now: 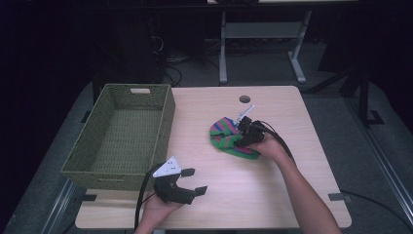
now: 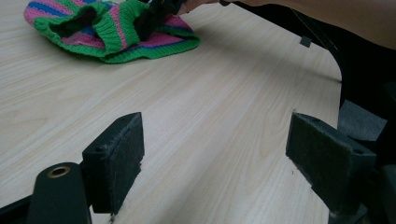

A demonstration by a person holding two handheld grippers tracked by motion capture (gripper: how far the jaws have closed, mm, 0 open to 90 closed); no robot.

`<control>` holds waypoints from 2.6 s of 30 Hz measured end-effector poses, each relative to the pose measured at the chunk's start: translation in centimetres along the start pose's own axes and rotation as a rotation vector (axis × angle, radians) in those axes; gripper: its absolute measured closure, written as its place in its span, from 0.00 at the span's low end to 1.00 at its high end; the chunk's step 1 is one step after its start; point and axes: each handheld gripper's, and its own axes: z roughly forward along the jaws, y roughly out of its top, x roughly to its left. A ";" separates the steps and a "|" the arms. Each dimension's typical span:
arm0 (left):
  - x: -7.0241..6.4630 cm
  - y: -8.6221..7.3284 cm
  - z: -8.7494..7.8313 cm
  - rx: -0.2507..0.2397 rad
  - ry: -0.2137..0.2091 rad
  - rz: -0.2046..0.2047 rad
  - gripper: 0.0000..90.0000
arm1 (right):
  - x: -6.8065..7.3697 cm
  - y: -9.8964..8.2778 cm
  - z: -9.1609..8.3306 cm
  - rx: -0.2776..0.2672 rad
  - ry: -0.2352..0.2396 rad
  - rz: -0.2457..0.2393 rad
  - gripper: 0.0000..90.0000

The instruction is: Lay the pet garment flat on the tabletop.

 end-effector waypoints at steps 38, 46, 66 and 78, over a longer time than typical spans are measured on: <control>0.0 -0.1 0.0 0.006 0.001 -0.003 0.22 | -1.5 -0.7 -2.9 -0.101 0.021 0.087 0.85; 0.2 -0.1 0.0 0.005 0.002 -0.002 0.22 | -2.1 -1.1 -4.2 -0.145 0.036 0.117 0.85; 0.4 -0.1 -0.2 -0.009 0.012 -0.014 0.22 | -2.6 -2.0 -8.5 -0.273 0.094 0.183 0.85; 0.2 -0.1 -0.3 -0.003 0.015 -0.009 0.22 | -1.7 -2.4 -9.9 -0.304 0.132 0.169 0.85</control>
